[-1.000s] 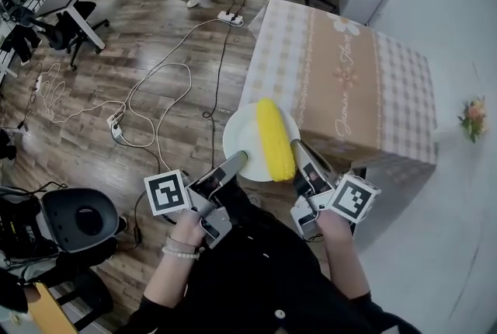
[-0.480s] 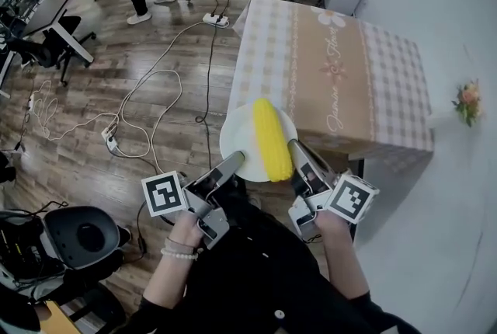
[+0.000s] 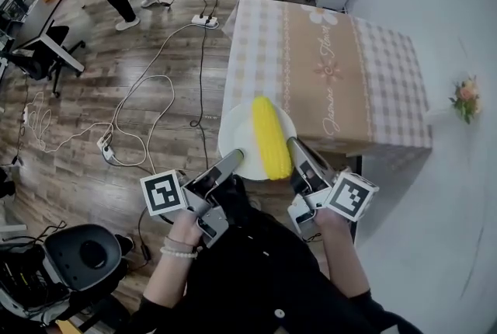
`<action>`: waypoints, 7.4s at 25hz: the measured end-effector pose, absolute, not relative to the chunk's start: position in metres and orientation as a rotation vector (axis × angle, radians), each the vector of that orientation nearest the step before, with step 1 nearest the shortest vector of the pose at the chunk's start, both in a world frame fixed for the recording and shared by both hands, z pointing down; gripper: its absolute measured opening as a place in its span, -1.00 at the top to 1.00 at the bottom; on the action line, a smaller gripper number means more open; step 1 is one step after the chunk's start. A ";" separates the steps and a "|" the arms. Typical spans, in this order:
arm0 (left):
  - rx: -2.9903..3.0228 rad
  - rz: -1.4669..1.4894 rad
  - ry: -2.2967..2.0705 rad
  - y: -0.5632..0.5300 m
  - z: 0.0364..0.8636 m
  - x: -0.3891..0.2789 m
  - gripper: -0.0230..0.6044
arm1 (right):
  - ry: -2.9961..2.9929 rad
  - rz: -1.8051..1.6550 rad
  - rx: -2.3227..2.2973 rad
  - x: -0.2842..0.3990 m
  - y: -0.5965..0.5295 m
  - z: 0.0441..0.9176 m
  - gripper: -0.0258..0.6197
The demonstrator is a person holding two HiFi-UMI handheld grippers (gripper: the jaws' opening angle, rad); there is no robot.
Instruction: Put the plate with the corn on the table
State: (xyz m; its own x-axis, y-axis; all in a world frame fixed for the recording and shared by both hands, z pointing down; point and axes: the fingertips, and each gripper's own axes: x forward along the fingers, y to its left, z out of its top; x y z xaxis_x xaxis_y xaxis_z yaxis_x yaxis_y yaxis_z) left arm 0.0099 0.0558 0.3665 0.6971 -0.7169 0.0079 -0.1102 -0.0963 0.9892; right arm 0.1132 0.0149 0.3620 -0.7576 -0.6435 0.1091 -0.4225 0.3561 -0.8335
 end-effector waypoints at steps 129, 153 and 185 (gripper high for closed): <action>1.661 0.021 -0.818 -0.252 0.537 -0.018 0.80 | 2.375 -1.701 -1.347 0.096 -0.269 0.538 0.69; 1.647 0.155 -0.819 -0.291 0.581 -0.017 0.75 | 2.468 -1.718 -1.473 0.097 -0.299 0.577 0.67; 1.641 0.356 -0.848 -0.296 0.600 -0.023 0.67 | 2.533 -1.818 -1.578 0.096 -0.305 0.603 0.63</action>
